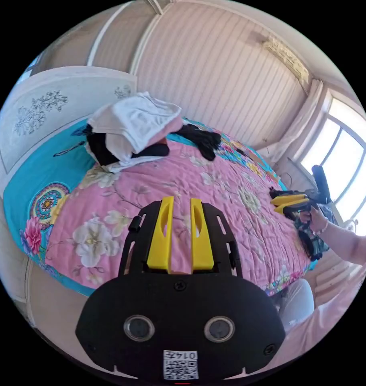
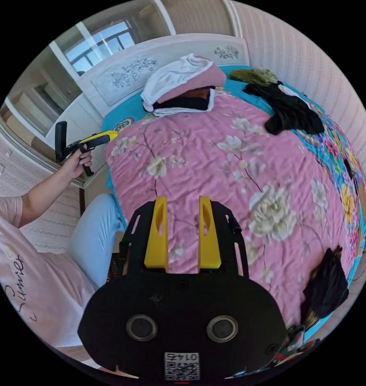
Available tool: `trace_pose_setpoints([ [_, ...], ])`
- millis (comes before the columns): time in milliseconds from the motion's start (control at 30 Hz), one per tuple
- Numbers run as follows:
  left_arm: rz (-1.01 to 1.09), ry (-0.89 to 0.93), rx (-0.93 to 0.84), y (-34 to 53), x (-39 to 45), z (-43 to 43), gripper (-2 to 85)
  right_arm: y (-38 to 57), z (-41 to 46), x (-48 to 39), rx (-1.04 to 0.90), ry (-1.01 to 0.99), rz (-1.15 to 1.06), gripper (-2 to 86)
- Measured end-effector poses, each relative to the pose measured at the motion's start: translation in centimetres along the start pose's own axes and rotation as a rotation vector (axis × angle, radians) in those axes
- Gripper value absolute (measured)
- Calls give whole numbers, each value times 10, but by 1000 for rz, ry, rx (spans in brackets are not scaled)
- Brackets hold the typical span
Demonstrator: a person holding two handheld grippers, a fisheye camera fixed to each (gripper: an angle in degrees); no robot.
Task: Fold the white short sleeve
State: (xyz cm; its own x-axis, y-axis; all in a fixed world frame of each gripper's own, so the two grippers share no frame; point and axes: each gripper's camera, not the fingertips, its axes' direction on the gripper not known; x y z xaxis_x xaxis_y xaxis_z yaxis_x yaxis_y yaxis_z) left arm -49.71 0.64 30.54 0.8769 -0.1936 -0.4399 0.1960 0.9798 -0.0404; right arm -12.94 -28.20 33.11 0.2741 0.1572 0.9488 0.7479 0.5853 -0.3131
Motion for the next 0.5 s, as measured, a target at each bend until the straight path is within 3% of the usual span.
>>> trace_pose_setpoints([
  [100,-99,-47,95,-15,-52,-12,52,-71,47,-30,-78,-23,-35,111],
  [267,-221,24,47,-41,-115,-5,55,-165,104,-74,-112,-49,-58,125],
  [500,-174,26,23,-72,-152,13,93,-252,161,-97,-154,251,-32,127],
])
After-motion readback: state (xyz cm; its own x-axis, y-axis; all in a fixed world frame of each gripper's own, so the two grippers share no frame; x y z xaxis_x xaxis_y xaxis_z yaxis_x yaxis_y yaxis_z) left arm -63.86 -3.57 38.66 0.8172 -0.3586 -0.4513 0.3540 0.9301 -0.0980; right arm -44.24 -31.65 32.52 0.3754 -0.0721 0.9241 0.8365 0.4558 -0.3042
